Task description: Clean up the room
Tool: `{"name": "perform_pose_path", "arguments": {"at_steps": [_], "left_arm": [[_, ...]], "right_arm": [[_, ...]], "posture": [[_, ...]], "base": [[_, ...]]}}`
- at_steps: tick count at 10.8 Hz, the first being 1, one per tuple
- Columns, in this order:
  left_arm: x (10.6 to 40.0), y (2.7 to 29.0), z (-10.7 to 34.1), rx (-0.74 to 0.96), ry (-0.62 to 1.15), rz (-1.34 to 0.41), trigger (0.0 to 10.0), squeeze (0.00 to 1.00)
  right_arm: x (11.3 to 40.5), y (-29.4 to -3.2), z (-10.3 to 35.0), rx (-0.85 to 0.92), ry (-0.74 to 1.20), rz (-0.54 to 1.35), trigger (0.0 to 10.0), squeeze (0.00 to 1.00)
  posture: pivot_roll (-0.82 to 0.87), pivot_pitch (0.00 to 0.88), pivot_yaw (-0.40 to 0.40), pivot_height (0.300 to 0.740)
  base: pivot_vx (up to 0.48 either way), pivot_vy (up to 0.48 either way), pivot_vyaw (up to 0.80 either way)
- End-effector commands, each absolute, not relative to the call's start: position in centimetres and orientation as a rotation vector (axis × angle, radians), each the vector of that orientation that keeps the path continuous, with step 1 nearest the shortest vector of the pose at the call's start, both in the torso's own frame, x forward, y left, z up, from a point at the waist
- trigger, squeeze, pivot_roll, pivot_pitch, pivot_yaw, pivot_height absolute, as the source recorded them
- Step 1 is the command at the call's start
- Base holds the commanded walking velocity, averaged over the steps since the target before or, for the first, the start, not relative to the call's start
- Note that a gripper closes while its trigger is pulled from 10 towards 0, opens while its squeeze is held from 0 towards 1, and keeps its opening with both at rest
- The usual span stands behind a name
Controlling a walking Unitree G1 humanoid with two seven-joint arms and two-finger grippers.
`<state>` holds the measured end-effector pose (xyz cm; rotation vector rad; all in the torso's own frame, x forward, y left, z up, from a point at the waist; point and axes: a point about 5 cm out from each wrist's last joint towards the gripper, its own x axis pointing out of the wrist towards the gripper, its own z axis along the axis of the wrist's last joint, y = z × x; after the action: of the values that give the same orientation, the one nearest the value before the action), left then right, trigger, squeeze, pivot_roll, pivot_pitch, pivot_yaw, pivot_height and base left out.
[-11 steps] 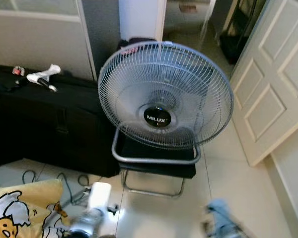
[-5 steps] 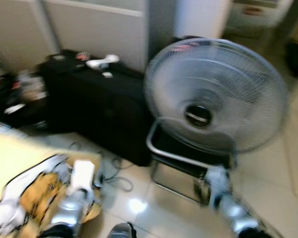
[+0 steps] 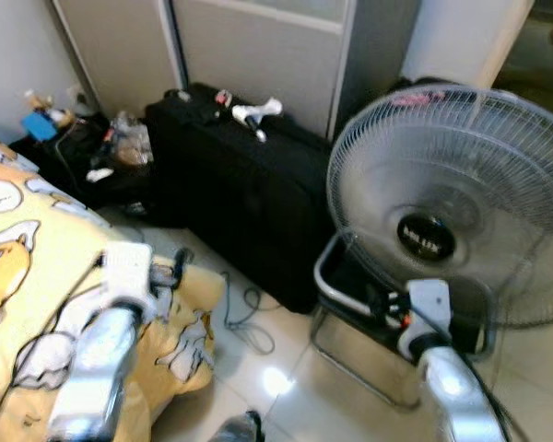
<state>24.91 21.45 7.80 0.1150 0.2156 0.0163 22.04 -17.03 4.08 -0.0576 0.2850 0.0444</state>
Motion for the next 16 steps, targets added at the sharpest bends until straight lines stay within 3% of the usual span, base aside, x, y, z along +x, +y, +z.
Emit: {"name": "perform_pose_path", "arguments": {"at_steps": [1, 3, 4, 5, 8, 9, 11, 12, 13, 14, 16], "left_arm": [[24.5, 20.9, 8.2, 0.11, 0.209, 0.046, 10.0, 0.0], [23.7, 19.2, 8.6, 0.104, 0.227, 0.019, 10.0, 0.0], [23.1, 17.1, 9.0, 0.081, 0.231, -0.037, 10.0, 0.0], [22.9, 16.7, 9.3, 0.05, 0.208, -0.037, 10.0, 0.0], [24.5, 19.2, 10.5, 0.08, 0.169, 0.135, 10.0, 0.08], [24.7, 19.0, 11.0, 0.173, 0.159, 0.058, 10.0, 0.0], [25.7, 18.8, 11.3, 0.141, 0.139, 0.059, 10.0, 0.0], [25.9, 18.6, 11.3, 0.128, 0.142, 0.061, 10.0, 0.0], [26.3, 18.4, 11.3, 0.135, 0.148, 0.055, 10.0, 0.0], [26.8, 17.9, 11.4, 0.137, 0.144, 0.025, 10.0, 0.0], [26.9, 17.9, 11.6, 0.127, 0.145, 0.033, 10.0, 0.0]], "right_arm": [[21.8, -17.9, 4.7, -0.053, 0.285, -0.008, 10.0, 1.0], [20.9, -18.8, 5.3, 0.01, 0.313, -0.097, 10.0, 1.0], [20.2, -19.1, 6.4, -0.015, 0.311, -0.139, 10.0, 1.0], [20.1, -19.0, 6.8, -0.092, 0.307, -0.162, 10.0, 1.0], [21.3, -17.5, 7.1, -0.03, 0.289, -0.138, 10.0, 1.0], [21.8, -17.5, 7.3, -0.037, 0.284, -0.158, 10.0, 1.0], [22.9, -17.3, 7.6, -0.059, 0.268, -0.164, 10.0, 1.0], [23.3, -17.0, 6.9, -0.072, 0.347, -0.153, 10.0, 1.0], [23.7, -17.1, 6.9, -0.09, 0.353, -0.168, 10.0, 0.11], [24.7, -17.5, 8.8, -0.102, 0.181, -0.164, 10.0, 0.0], [25.5, -17.6, 9.0, -0.112, 0.185, -0.165, 10.0, 0.0]], "posture": [[0.02, 0.0, 0.031, 0.74], [0.0, 0.0, 0.039, 0.74], [-0.01, 0.0, 0.038, 0.74], [-0.01, 0.0, 0.035, 0.74], [0.02, 0.0, 0.029, 0.74], [0.01, 0.0, 0.042, 0.74], [0.04, 0.0, 0.022, 0.74], [0.03, 0.0, 0.031, 0.74], [0.03, 0.0, 0.052, 0.74], [0.03, 0.0, 0.075, 0.74], [0.05, 0.0, 0.054, 0.74]], "base": [[0.0, 0.0, 0.8], [0.0, 0.0, 0.8], [0.0, 0.0, 0.8], [0.0, 0.0, 0.8], [0.0, 0.0, 0.8], [0.0, 0.0, 0.8], [0.0, 0.0, 0.72], [0.0, 0.0, 0.0], [0.0, 0.0, 0.0], [0.0, 0.36, 0.0], [0.0, 0.388, 0.0]]}}
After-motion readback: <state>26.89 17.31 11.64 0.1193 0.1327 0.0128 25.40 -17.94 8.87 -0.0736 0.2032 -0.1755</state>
